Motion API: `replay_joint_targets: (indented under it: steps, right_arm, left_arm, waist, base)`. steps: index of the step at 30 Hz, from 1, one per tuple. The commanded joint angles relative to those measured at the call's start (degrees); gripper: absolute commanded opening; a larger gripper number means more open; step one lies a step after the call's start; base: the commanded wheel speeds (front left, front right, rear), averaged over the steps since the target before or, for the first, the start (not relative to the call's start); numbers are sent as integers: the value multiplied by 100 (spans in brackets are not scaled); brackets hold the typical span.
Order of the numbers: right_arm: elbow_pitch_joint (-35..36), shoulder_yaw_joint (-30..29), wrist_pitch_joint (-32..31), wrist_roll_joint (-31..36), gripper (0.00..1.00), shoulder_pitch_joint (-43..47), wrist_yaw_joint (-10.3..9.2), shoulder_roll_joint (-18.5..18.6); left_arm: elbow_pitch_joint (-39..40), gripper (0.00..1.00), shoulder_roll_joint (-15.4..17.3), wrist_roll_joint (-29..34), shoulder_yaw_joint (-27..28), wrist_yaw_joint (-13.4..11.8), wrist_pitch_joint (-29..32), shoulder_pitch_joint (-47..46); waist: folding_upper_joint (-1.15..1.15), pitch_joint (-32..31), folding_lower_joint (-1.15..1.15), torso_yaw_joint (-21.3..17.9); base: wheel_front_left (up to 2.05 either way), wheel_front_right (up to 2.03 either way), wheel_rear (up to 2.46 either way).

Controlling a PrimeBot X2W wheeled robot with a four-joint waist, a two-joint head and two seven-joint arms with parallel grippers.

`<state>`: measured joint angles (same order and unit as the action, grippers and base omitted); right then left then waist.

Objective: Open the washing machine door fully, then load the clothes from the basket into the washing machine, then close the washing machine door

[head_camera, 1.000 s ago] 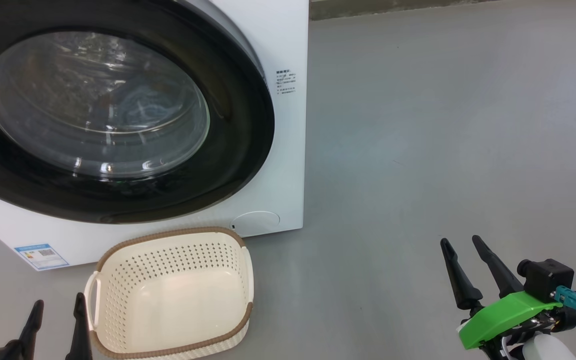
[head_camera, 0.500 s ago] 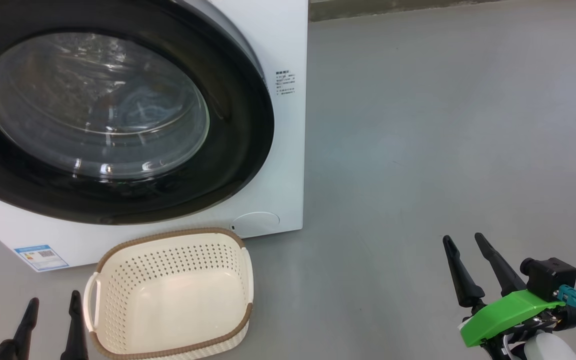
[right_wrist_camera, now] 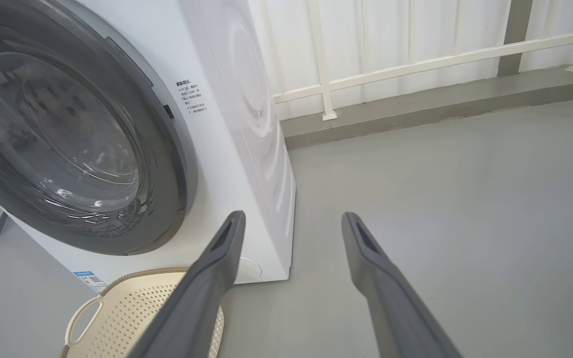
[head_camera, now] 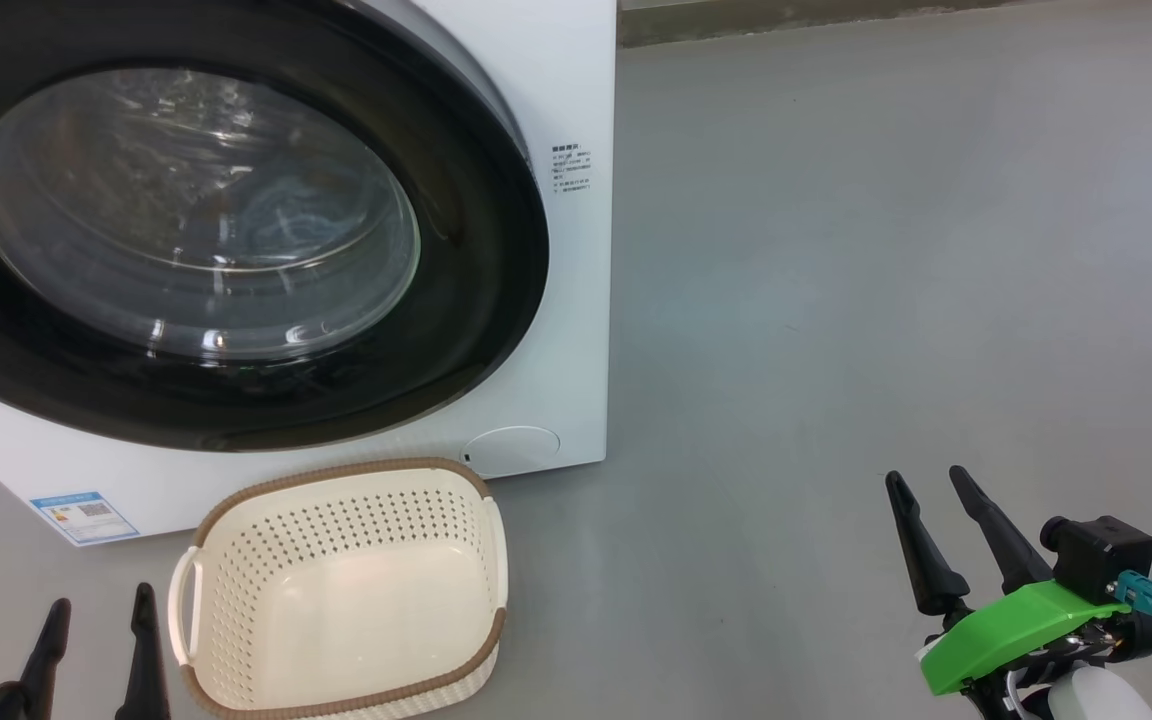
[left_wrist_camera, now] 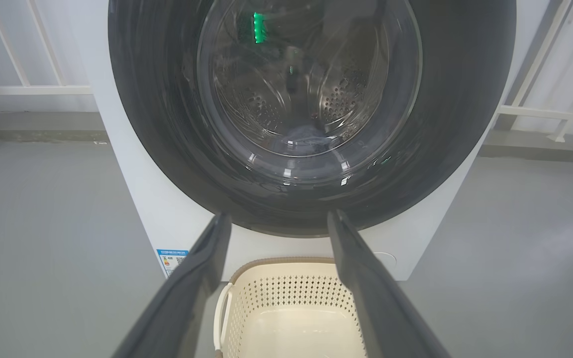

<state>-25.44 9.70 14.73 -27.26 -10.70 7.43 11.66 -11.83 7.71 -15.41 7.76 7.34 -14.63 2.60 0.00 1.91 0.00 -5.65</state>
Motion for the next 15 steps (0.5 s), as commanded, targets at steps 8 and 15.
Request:
replay_joint_targets:
  steps: [8,15]
  right_arm:
    - [160,117,27,78,100,70,6,63]
    - [-76,2,-5,-14,0,108,0,-35]
  left_arm:
    - [67,100,128,-32,156,14,-37,-48]
    - [-143,0,-44,-14,-25,-2,8,12]
  waist:
    - [0,-12,0,20]
    - [0,-21,0,26]
  base:
    - [0,0,0]
    - [0,0,0]
